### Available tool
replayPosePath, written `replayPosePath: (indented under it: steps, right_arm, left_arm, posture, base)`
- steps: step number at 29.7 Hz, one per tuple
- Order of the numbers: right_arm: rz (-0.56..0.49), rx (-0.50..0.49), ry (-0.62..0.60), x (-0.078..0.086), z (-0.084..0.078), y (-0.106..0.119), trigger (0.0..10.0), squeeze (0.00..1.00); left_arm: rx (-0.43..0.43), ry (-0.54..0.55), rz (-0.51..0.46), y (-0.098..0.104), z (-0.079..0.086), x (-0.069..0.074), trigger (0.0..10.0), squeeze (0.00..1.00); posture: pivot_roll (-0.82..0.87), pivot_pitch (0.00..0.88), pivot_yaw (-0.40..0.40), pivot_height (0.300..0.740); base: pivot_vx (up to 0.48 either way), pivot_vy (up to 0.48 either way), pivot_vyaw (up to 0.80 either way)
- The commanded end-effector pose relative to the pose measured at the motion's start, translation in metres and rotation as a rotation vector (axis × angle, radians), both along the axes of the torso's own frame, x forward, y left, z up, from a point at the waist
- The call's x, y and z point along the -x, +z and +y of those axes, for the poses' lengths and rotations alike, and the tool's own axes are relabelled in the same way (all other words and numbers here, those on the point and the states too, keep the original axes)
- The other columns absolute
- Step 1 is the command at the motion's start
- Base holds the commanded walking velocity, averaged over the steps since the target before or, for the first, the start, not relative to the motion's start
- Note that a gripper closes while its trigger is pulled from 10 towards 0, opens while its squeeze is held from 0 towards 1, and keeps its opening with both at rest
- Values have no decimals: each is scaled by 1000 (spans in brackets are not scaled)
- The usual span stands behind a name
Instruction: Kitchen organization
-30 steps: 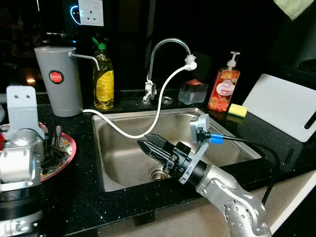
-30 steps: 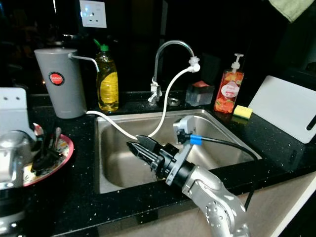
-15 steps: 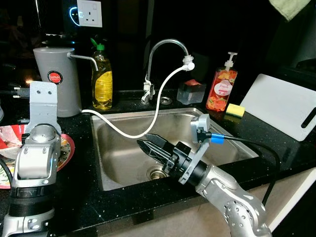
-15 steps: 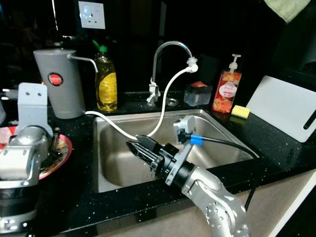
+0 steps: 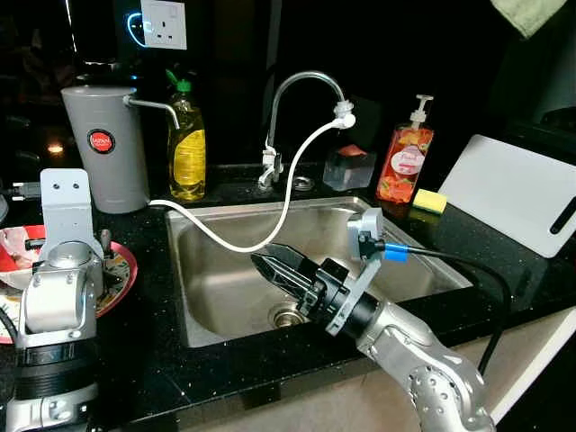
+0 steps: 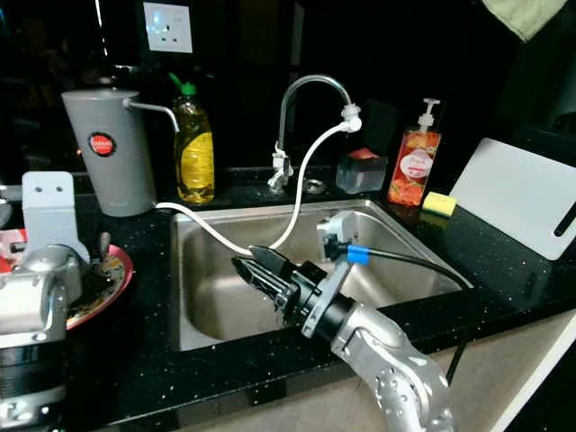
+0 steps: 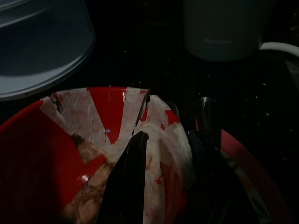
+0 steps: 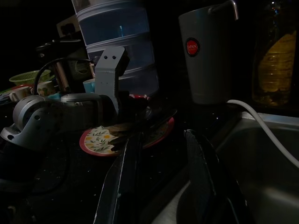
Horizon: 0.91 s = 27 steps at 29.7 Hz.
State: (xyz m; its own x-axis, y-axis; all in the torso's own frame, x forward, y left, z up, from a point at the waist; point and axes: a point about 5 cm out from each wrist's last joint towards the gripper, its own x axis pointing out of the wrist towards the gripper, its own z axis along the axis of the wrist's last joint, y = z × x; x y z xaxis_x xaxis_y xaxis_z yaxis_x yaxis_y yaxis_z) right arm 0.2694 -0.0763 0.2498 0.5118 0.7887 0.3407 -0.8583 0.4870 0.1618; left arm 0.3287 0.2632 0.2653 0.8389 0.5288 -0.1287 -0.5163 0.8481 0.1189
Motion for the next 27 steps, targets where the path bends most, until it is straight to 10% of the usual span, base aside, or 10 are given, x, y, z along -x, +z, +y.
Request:
replayPosePath:
  steps: [1, 3, 5, 20, 21, 27]
  right_arm:
    - [-6, 1, -8, 1, -2, 1, 10000, 0]
    - [-6, 1, -10, 1, -2, 1, 10000, 0]
    - [-7, 2, -11, 1, -2, 1, 10000, 0]
    - [-9, 5, -15, 0, -2, 1, 10000, 0]
    - [-7, 5, -16, 0, -2, 1, 10000, 0]
    - [-3, 7, -16, 0, -2, 1, 10000, 0]
  left_arm:
    - [57, -10, 73, -21, -3, -2, 8314, 0]
    - [64, -10, 76, -23, -2, -3, 8314, 0]
    - [71, -11, 81, -26, -2, -3, 0, 0]
    - [-37, -13, -2, -14, -1, -3, 0, 0]
    - [-138, -33, -63, -1, -5, -3, 9490, 0]
    - [-368, -139, -217, 30, -24, -1, 10000, 0]
  posture:
    - [-54, 0, -68, 740]
    - [-54, 0, -67, 740]
    - [-55, 0, -67, 740]
    - [-50, 0, -74, 740]
    - [-53, 0, -76, 740]
    - [-52, 0, -81, 740]
  base:
    - [0, 0, 0]
    - [0, 0, 0]
    - [0, 0, 0]
    - [0, 0, 0]
    - [0, 0, 0]
    - [0, 0, 0]
